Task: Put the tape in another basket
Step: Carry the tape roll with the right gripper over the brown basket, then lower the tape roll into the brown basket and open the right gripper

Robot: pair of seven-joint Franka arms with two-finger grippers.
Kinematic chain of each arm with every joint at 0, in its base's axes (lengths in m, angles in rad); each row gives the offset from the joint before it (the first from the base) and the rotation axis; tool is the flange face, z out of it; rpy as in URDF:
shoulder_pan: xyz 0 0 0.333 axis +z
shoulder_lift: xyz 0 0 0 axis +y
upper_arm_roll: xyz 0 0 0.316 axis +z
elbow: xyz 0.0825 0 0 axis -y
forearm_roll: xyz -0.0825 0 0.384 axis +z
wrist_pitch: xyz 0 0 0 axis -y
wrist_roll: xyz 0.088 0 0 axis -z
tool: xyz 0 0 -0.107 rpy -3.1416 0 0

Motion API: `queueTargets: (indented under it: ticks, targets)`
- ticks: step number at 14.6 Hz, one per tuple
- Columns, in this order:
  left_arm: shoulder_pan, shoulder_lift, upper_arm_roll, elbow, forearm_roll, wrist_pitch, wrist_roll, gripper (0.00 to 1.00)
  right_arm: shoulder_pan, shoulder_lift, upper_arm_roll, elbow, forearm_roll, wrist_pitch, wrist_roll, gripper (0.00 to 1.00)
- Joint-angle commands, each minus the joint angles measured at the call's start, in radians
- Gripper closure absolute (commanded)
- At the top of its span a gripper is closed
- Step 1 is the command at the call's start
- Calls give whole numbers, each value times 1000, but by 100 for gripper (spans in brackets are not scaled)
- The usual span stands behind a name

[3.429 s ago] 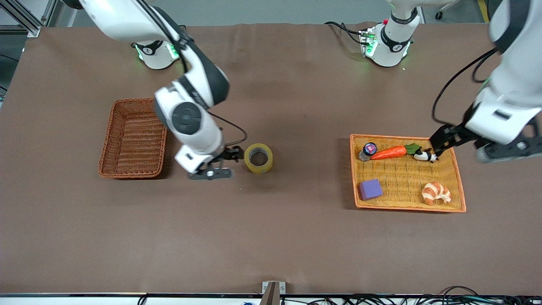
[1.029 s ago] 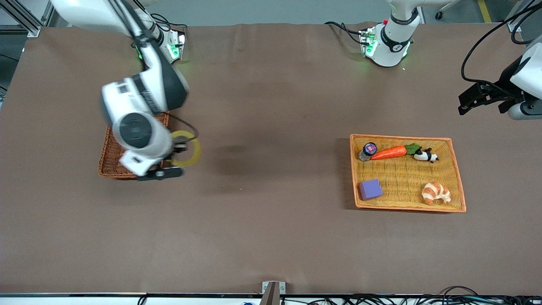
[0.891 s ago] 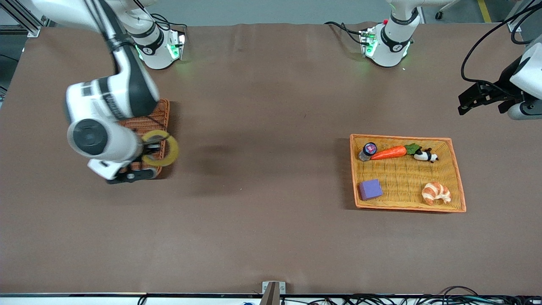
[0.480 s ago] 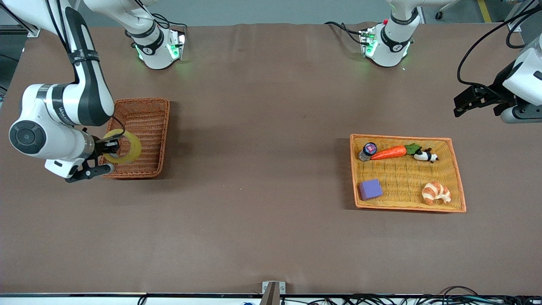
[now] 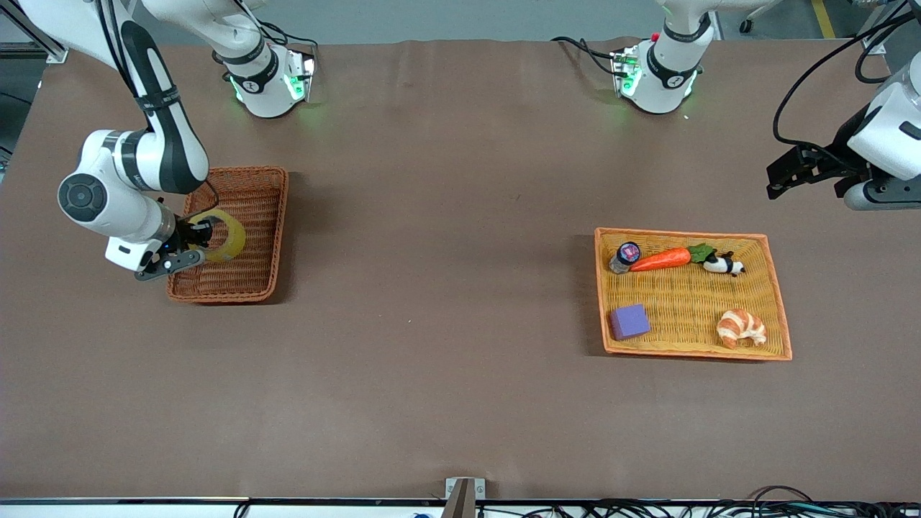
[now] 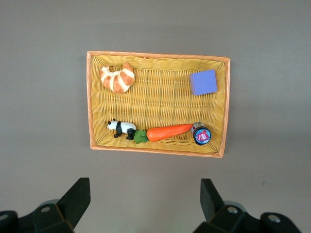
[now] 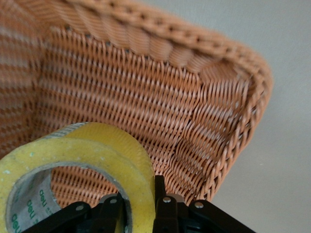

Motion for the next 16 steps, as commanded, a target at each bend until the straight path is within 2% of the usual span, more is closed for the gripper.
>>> queueTargets:
  ticks: [1,4,5,7,9,10,11,12,15,16]
  targets:
    - [7,-4,1,-6,-17,11,15,0,9,-46,-8,-119,15,142,-21,97]
    - [4,3,1,-3,-13,11,15,0,14,-40,-7,-126,20,158,-16,96]
    - [4,3,1,-1,-12,11,16,0,15,-37,-7,-126,32,161,-17,92]
    - [4,5,1,0,-12,11,15,0,18,-8,-5,-126,55,169,-17,73]
    - [4,5,1,0,-12,11,15,0,26,8,-2,-124,82,185,-17,66]
    - [5,5,1,0,-12,11,16,0,29,6,-2,-121,83,179,-16,46]
    - [5,5,1,2,-12,11,15,0,28,5,-2,-117,83,176,-14,12]
    - [5,5,1,2,-10,11,15,0,23,-3,-2,-106,83,170,-17,0]
    - [4,5,2,2,-9,11,13,0,-29,-73,4,29,83,-6,-13,0]
    - [4,6,2,2,-7,11,12,0,-69,-92,28,96,84,-81,-11,0]
